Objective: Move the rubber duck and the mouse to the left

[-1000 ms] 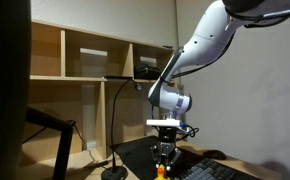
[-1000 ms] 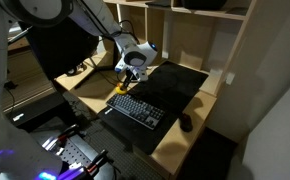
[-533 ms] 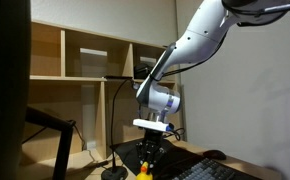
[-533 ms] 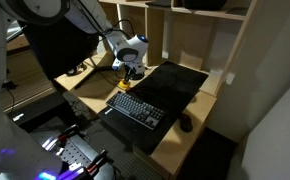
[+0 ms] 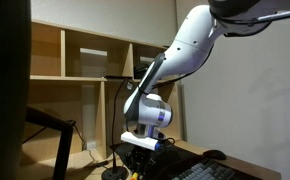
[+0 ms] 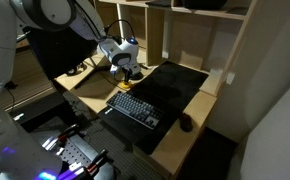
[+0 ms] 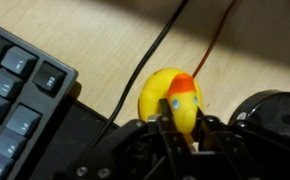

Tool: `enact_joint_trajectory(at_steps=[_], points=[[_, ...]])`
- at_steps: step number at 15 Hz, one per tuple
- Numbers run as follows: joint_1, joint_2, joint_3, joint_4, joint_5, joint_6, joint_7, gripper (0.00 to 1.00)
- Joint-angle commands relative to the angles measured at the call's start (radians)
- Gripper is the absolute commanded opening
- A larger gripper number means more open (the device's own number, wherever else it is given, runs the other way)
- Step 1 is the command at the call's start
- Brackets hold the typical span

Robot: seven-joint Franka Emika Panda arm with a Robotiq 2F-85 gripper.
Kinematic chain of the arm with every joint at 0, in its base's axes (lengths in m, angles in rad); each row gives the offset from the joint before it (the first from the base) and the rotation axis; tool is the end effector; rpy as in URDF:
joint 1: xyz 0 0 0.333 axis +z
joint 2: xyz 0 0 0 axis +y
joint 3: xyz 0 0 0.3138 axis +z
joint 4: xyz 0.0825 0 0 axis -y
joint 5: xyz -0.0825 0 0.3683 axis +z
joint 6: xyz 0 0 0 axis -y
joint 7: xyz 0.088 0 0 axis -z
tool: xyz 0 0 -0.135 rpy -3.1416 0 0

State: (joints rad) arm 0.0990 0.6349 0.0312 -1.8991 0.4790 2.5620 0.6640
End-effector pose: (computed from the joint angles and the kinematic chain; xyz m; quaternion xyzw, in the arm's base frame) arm 0.6171 0.0806 0.1492 -0.8825 0.4483 0.0434 0.1354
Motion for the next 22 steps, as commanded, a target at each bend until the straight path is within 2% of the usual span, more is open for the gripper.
enact_joint_trajectory(at_steps=[1, 2, 3, 7, 11, 15, 16, 20, 21, 22], points=[[0.022, 0.049, -0.017, 0.037, -0.037, 0.037, 0.032, 0.05], [0.018, 0.047, -0.019, 0.036, -0.042, 0.037, 0.038, 0.32], [0.02, 0.043, -0.024, 0.035, -0.055, 0.018, 0.049, 0.47], [0.025, -0.001, -0.034, 0.015, -0.102, -0.034, 0.082, 0.73], [0.063, -0.013, -0.088, 0.007, -0.187, -0.038, 0.183, 1.0], [0.099, -0.016, -0.124, -0.009, -0.232, 0.04, 0.307, 1.0], [0.046, -0.1, -0.163, -0.083, -0.249, 0.027, 0.276, 1.0], [0.002, -0.128, -0.274, -0.059, -0.274, 0.032, 0.385, 1.0], [-0.022, -0.14, -0.281, -0.048, -0.265, 0.023, 0.398, 1.0], [-0.017, -0.095, -0.248, -0.021, -0.276, 0.029, 0.37, 1.0]])
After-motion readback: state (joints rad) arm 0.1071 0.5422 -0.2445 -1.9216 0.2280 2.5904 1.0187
